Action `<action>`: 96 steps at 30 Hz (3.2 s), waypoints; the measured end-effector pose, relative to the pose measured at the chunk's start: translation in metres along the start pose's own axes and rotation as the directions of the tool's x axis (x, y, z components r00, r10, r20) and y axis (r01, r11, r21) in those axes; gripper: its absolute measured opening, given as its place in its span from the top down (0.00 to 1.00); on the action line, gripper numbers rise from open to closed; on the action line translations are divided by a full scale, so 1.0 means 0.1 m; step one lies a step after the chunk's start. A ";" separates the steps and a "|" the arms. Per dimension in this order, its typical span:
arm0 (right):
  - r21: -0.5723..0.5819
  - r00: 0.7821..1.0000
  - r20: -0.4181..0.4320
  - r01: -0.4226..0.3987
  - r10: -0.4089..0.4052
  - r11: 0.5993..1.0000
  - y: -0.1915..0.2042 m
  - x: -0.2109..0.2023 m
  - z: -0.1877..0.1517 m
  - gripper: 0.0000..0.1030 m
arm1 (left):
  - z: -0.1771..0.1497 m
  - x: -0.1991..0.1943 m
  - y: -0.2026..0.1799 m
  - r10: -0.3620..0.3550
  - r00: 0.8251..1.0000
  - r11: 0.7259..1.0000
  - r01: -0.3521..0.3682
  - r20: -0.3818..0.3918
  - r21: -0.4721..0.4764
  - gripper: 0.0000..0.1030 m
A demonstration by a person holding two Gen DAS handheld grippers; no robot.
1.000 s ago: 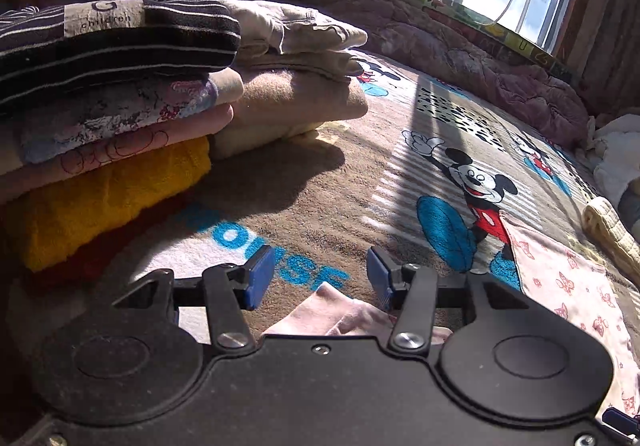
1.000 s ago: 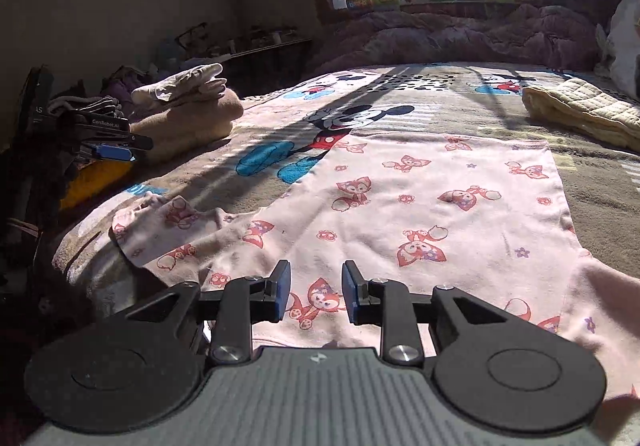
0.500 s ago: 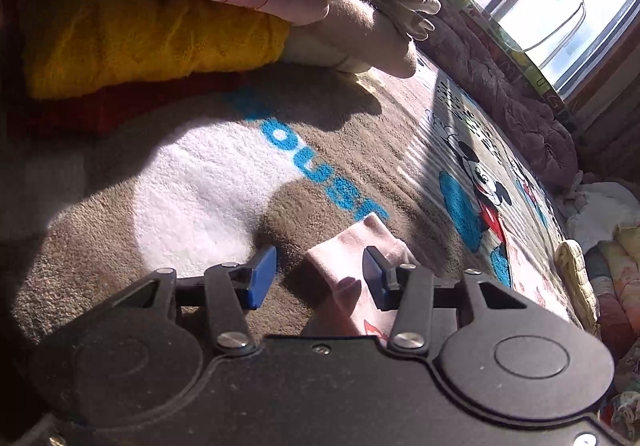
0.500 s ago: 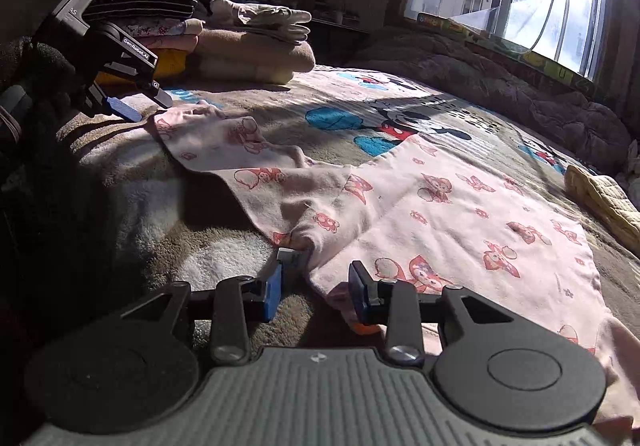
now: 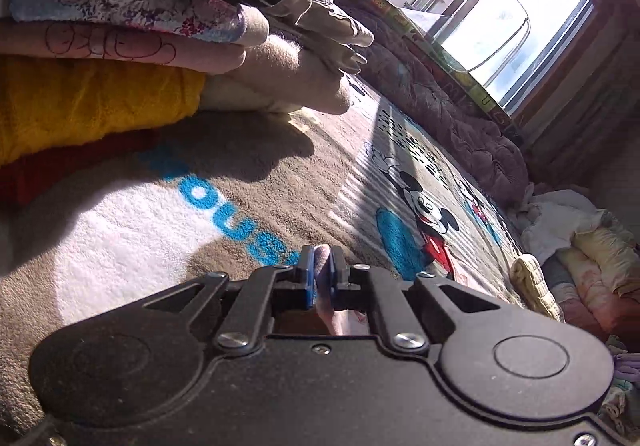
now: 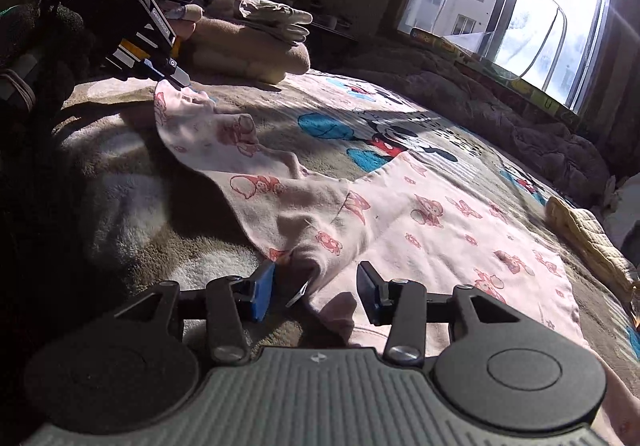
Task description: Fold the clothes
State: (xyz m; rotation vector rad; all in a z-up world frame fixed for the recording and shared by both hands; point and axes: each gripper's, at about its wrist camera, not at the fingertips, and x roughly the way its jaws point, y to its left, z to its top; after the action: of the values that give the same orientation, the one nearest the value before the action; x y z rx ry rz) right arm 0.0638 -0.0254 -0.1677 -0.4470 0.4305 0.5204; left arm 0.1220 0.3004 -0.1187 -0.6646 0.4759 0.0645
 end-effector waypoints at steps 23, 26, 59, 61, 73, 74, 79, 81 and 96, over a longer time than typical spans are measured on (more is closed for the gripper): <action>0.082 0.966 -0.009 -0.255 0.257 0.963 -0.05 0.05 0.03 0.50 | 0.15 0.40 -0.03 0.082 0.994 0.980 -0.095 0.076 0.175 0.96; 0.083 0.964 -0.019 -0.265 0.267 0.961 -0.06 0.05 0.05 0.50 | 0.06 0.58 -0.10 0.241 0.969 0.927 -0.248 0.060 0.280 0.92; 0.845 0.993 0.059 -0.101 0.098 0.525 -1.75 -1.30 -1.35 0.51 | -2.42 -0.06 -2.65 -0.345 0.844 0.160 0.484 -0.411 0.860 0.50; 0.898 0.997 0.055 -0.072 0.051 0.433 -1.90 -1.36 -1.57 0.50 | -2.56 -0.02 -2.71 -0.325 0.841 0.118 0.489 -0.432 0.864 0.51; 0.970 0.997 0.070 -0.059 -0.041 0.235 -2.16 -1.42 -2.09 0.50 | -2.70 0.16 -2.85 -0.280 0.850 0.143 0.496 -0.446 0.856 0.94; 0.970 0.997 0.071 -0.060 -0.040 0.236 -2.17 -1.41 -2.09 0.50 | -2.69 0.13 -2.86 -0.292 0.855 0.136 0.480 -0.428 0.867 0.94; 0.975 0.996 0.083 -0.074 -0.037 0.211 -2.20 -1.39 -2.09 0.49 | -3.10 -0.07 -2.82 -0.328 0.907 -0.166 0.219 -0.263 0.962 0.94; 0.977 0.995 0.088 -0.079 -0.039 0.199 -2.21 -1.38 -2.09 0.48 | -3.37 -0.09 -2.73 -0.341 0.917 -0.330 0.090 -0.208 0.940 0.94; 0.987 0.988 0.117 -0.105 -0.098 0.120 -2.51 -1.26 -2.15 0.45 | -3.28 -0.24 -2.62 -0.179 0.930 -0.172 0.292 -0.321 0.941 0.76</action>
State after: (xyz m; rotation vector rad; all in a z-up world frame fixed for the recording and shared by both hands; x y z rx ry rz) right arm 0.0459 -0.3763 -0.2073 0.9876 0.5360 0.1441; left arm 0.0223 -0.1036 -0.1811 0.9145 0.3137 -0.7057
